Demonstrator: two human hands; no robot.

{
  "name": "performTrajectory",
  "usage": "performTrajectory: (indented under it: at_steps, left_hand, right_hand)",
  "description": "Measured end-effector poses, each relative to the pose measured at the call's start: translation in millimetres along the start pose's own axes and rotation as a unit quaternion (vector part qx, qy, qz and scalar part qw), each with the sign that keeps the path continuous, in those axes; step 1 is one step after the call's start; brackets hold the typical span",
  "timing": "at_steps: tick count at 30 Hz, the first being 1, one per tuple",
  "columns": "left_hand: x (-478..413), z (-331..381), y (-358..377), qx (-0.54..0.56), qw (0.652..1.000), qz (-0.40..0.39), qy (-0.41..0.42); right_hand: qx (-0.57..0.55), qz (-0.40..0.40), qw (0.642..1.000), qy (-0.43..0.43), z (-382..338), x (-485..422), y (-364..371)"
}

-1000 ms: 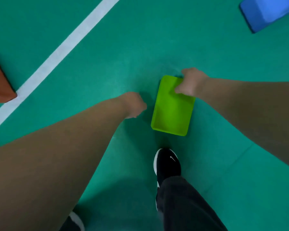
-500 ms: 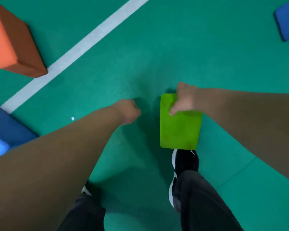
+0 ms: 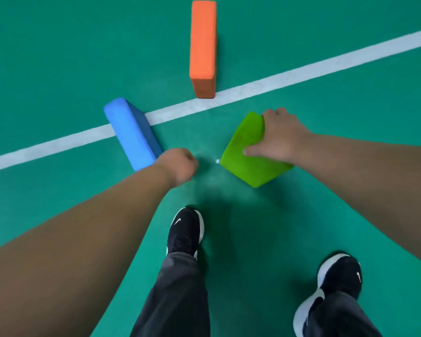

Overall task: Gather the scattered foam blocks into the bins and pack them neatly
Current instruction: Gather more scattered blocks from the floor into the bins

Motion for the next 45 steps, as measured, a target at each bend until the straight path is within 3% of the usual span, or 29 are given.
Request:
performTrajectory:
  at_steps: [8, 14, 18, 21, 25, 29, 38, 43, 45]
  left_hand:
    - [-3.2, -142.0, -66.0, 0.056, 0.993, 0.08, -0.07]
    - [-23.5, -185.4, -89.1, 0.109, 0.978, 0.133, -0.115]
    - [-43.1, -166.5, -73.2, 0.225, 0.966, 0.084, -0.096]
    - [-58.0, -144.3, -50.3, 0.235, 0.963, 0.043, -0.129]
    - [-75.8, -140.6, -32.7, 0.268, 0.93, 0.124, -0.22]
    - [-80.5, -139.8, -28.0, 0.257, 0.923, 0.176, -0.226]
    - [-73.2, -135.9, -28.5, 0.248, 0.911, 0.189, -0.27]
    - [-29.9, -120.7, 3.3, 0.209, 0.918, 0.213, -0.261]
    - [-2.8, -102.0, 28.3, 0.223, 0.922, 0.191, -0.253]
  right_hand:
    - [0.058, 0.105, 0.982, -0.143, -177.5, -41.6, -4.4]
    - [0.12, 0.12, 0.972, -0.16, -246.5, -70.0, 29.9]
    - [0.163, 0.164, 0.96, -0.155, -264.2, -79.8, 42.6]
    - [0.171, 0.189, 0.954, -0.159, -268.4, -85.8, 38.0]
    - [0.169, 0.203, 0.949, -0.171, -268.9, -89.3, 36.0]
    - [0.167, 0.216, 0.945, -0.177, -264.7, -90.4, 34.7]
    - [0.139, 0.209, 0.947, -0.203, -250.6, -85.7, 33.9]
    - [0.107, 0.17, 0.961, -0.191, -187.9, -46.3, 40.7]
    - [0.084, 0.138, 0.976, -0.145, -138.8, -25.1, 42.7]
Point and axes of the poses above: each hand's wrist, its own x-axis away from the middle knuckle, its own y-axis out of the palm, z = x × y, the point moved 7 cm from there along -x, towards the middle knuckle
